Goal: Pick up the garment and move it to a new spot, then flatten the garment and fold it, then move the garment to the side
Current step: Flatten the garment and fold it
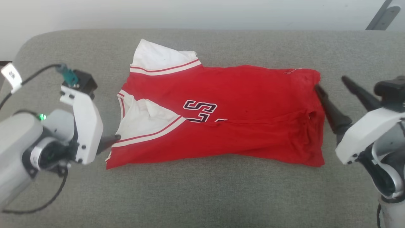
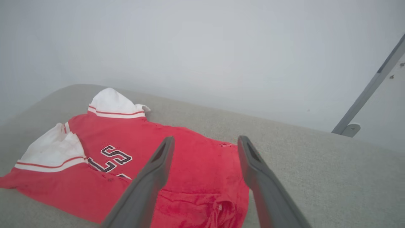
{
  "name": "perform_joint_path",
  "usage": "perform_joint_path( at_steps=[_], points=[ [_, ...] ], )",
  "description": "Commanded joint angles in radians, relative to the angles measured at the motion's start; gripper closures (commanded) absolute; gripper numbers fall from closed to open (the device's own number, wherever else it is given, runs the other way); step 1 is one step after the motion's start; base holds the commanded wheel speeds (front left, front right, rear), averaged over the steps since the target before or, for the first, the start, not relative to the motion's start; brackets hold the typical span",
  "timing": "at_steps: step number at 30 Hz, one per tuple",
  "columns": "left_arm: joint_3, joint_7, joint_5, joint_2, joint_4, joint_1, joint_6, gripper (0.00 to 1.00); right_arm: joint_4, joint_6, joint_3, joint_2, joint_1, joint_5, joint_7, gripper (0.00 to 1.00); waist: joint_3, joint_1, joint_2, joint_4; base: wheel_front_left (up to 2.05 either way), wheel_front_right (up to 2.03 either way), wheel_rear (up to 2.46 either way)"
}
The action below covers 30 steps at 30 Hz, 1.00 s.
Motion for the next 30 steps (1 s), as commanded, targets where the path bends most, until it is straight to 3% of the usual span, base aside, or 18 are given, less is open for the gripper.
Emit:
perform_joint_path(
  at_steps=[1, 8, 14, 21, 30],
  points=[
    [0.005, -0.009, -0.021, 0.013, -0.028, 0.026, 0.02, 0.0, -0.018, 0.0, -0.014, 0.012, 0.006, -0.022, -0.036, 0.0, -0.002, 0.0, -0.0001, -0.006, 0.0, 0.0, 0.0],
    [0.025, -0.034, -0.091, 0.065, -0.095, 0.106, 0.086, 0.0, -0.086, 0.0, -0.07, 0.09, 0.038, -0.1, -0.102, 0.0, 0.011, 0.0, -0.0001, -0.044, 0.0, 0.0, 0.0],
    [0.025, -0.028, -0.134, 0.066, -0.053, 0.145, 0.107, 0.0, -0.12, 0.0, -0.09, 0.13, 0.063, -0.121, -0.083, 0.0, 0.033, 0.0, -0.0001, -0.084, 0.0, 0.0, 0.0],
    [0.032, -0.03, -0.182, 0.027, 0.061, 0.176, 0.107, 0.0, -0.139, 0.0, -0.102, 0.147, 0.068, -0.12, -0.067, 0.0, 0.053, 0.0, -0.0001, -0.114, 0.0, 0.0, 0.0],
    [0.037, -0.021, -0.208, -0.061, 0.275, 0.161, 0.056, 0.0, -0.156, 0.0, -0.108, 0.152, 0.056, -0.109, -0.027, 0.0, 0.063, 0.0, -0.0001, -0.133, 0.0, 0.0, 0.0]
  ],
)
